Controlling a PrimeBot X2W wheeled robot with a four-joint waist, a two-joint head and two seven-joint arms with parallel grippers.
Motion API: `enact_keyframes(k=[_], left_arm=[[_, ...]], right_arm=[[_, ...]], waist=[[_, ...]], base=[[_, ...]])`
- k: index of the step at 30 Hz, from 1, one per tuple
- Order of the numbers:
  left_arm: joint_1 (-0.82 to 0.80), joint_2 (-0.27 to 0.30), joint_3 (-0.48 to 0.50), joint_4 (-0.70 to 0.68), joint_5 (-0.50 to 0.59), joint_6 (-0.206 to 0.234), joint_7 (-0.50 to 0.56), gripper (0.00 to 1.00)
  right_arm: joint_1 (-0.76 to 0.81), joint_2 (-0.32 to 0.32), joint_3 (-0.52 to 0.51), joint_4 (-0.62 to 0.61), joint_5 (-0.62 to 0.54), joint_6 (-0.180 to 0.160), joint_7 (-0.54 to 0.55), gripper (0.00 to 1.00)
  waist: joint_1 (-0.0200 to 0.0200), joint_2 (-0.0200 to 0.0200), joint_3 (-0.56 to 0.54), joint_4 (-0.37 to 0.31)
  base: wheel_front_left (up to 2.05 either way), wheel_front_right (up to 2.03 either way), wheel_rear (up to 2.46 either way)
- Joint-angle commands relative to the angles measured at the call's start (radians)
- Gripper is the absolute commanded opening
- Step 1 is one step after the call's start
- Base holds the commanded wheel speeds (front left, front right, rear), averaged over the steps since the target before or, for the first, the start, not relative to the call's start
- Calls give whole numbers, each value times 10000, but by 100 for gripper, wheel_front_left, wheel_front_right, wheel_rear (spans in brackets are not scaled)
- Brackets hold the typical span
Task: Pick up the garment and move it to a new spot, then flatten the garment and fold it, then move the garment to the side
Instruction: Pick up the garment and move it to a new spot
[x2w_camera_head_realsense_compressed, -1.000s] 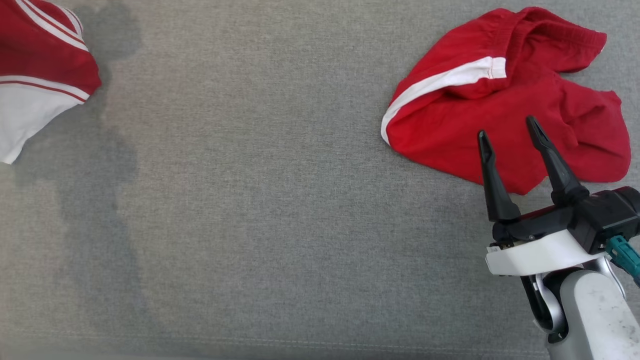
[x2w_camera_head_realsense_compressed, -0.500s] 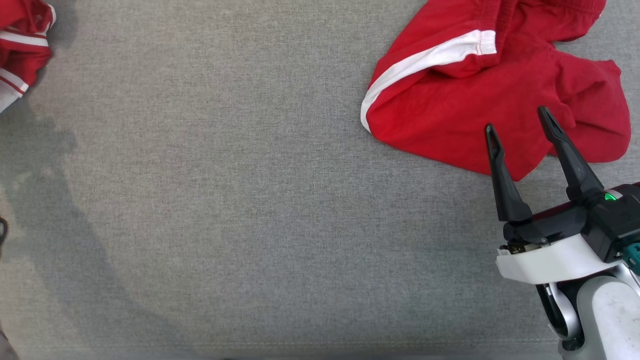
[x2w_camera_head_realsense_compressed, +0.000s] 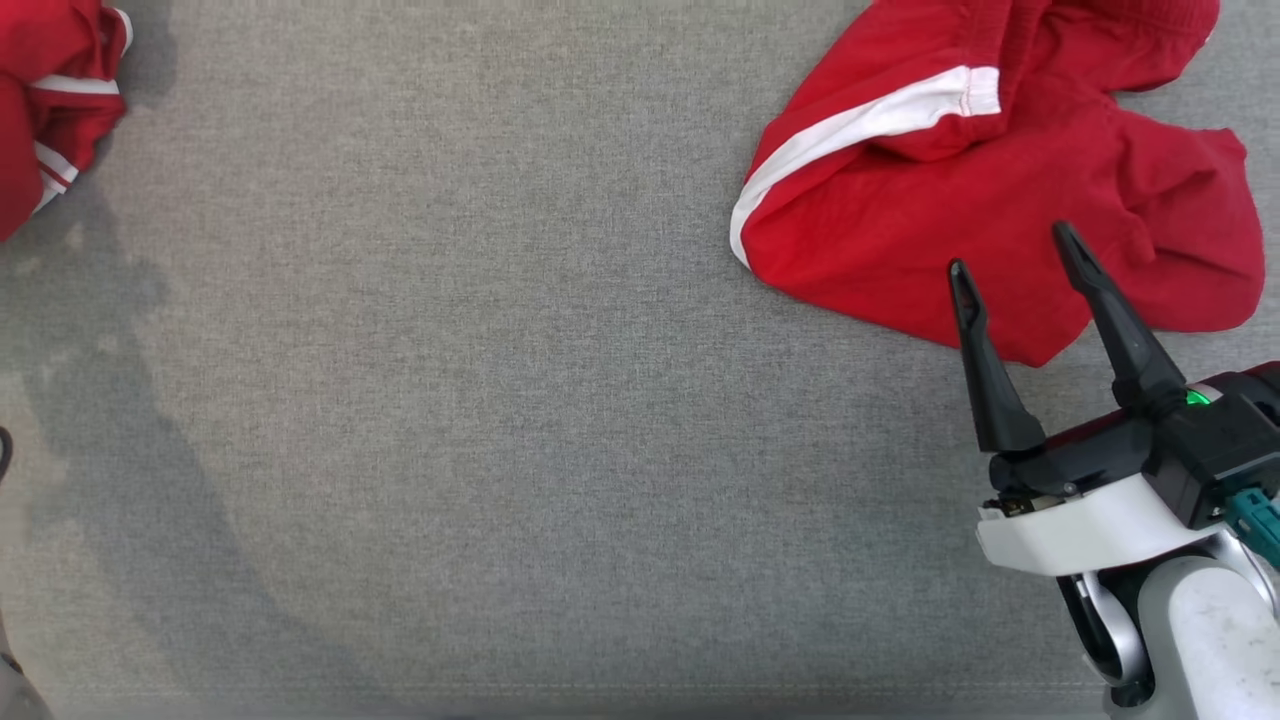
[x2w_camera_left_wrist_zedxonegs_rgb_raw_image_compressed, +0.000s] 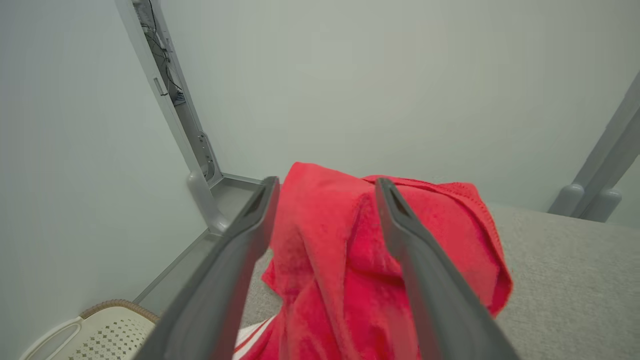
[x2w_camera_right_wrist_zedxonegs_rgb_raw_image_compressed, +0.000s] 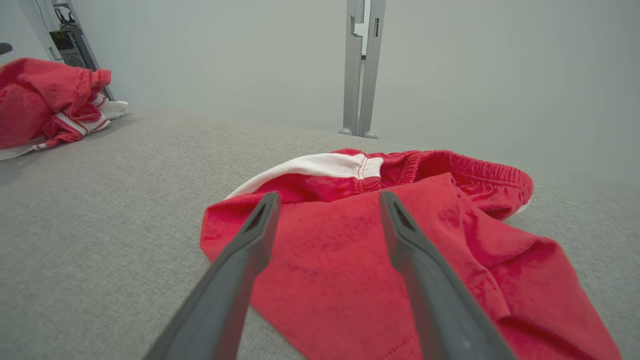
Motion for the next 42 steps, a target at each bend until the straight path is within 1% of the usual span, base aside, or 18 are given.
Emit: enact_keyframes(k=[1,6,14,21,26,32,42], left_arm=[[5,25,87,-254,150,-5,-5,100],[-67,-40,166,-1113,503,-18,-6,100],[-32,-213,-651,-2243,505,-26,-6,100],[671,-581,-1509,-2920,295,-26,-6,100],[1559,-874,-1942,-3354,243,-27,-6,100],[2767,-1266,-1976,-3845,223,-26,-6,100],[4993,-1949,-1435,-4743,283,-26,-6,100]], right_arm=[[-68,36,37,136,73,-3,-111,100],[-137,199,184,643,242,-3,-405,100],[-255,533,253,1663,501,-3,-1054,100],[-275,789,303,2600,747,-3,-1532,100],[-263,924,422,3155,913,-5,-1724,100],[-87,1024,496,3659,1079,-5,-1843,100],[133,1113,345,4016,1218,-3,-1865,100]], waist=[[0,0,-278,-103],[0,0,-796,-363],[0,0,-1562,-1074],[0,0,-2236,-1708],[0,0,-2683,-2097],[0,0,-3255,-2295],[0,0,-3954,-2162]], base=[[0,0,0],[0,0,0],[0,0,0],[0,0,0],[0,0,0],[0,0,0],[0,0,0]])
